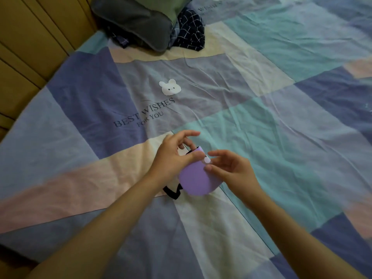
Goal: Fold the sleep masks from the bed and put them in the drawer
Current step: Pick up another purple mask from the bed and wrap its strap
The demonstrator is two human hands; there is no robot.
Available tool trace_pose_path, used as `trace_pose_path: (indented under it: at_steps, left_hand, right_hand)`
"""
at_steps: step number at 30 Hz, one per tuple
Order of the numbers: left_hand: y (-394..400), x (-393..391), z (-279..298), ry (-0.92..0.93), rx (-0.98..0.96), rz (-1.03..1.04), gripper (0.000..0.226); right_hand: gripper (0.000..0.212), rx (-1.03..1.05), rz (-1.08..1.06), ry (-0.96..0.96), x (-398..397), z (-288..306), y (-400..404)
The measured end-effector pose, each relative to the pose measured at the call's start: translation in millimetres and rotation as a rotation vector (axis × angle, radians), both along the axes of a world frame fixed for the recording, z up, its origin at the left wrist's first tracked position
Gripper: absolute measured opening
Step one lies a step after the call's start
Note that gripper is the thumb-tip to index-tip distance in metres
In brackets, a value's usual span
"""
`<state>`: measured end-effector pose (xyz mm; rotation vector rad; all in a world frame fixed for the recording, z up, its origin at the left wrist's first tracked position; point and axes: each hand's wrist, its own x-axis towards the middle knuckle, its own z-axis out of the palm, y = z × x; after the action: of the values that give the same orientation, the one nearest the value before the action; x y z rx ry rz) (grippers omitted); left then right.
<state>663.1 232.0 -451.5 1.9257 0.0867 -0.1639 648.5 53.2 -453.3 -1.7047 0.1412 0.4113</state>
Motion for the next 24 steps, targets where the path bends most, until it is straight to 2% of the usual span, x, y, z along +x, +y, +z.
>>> trace_pose_path:
  at_steps: [2,3,5,7,9,11,13,15,18,20,24]
  left_hand:
    - [3.4,2.9,-0.1,0.031,0.021,-0.018,0.061]
    - [5.5,4.3,-0.1,0.107,-0.01,-0.064,0.065]
    - [6.9,6.5,1.1,0.287,-0.099,-0.187,0.053]
    - [4.0,5.7,4.8,0.333,-0.068,-0.198,0.032]
    - [-1.4,5.1,9.8,0.296,-0.133,-0.04,0.016]
    - [-6.3,5.0,12.5,0.324,-0.369,0.16,0.012]
    - [-10.4,6.1,15.1,0.4,-0.621,0.324,0.017]
    - [-14.8,6.4,14.6,0.454,-0.749,0.429,0.024]
    - [-18.7,3.7,14.3,0.487,-0.772,0.473,0.025]
    - [-13.5,3.6,13.1,0.446,-0.737,0.534,0.021]
    - [5.1,6.3,9.8,0.359,-0.734,0.673,0.021]
  right_hand:
    - [0.027,0.042,0.002,-0.037,2.7,4.0,0.0]
    - [0.026,0.058,0.01,-0.049,3.8,5.3,0.3]
    - [0.026,0.086,0.01,-0.054,6.6,8.1,0.9]
    - [0.029,0.107,-0.085,-0.039,8.5,8.9,0.8]
    - [0.032,0.167,-0.296,0.024,4.9,5.6,-0.2]
    - [0.028,0.225,-0.431,0.116,-7.1,2.6,1.2]
    - [0.022,0.261,-0.388,0.198,-23.4,1.2,6.6]
    - [0.022,0.267,-0.272,0.22,-34.1,3.3,13.5]
    - [0.02,0.235,-0.196,0.197,-34.4,4.6,17.7]
    - [0.017,0.216,-0.203,0.222,-34.0,4.5,16.0]
    - [0.02,0.346,-0.194,0.342,-32.8,6.8,8.1]
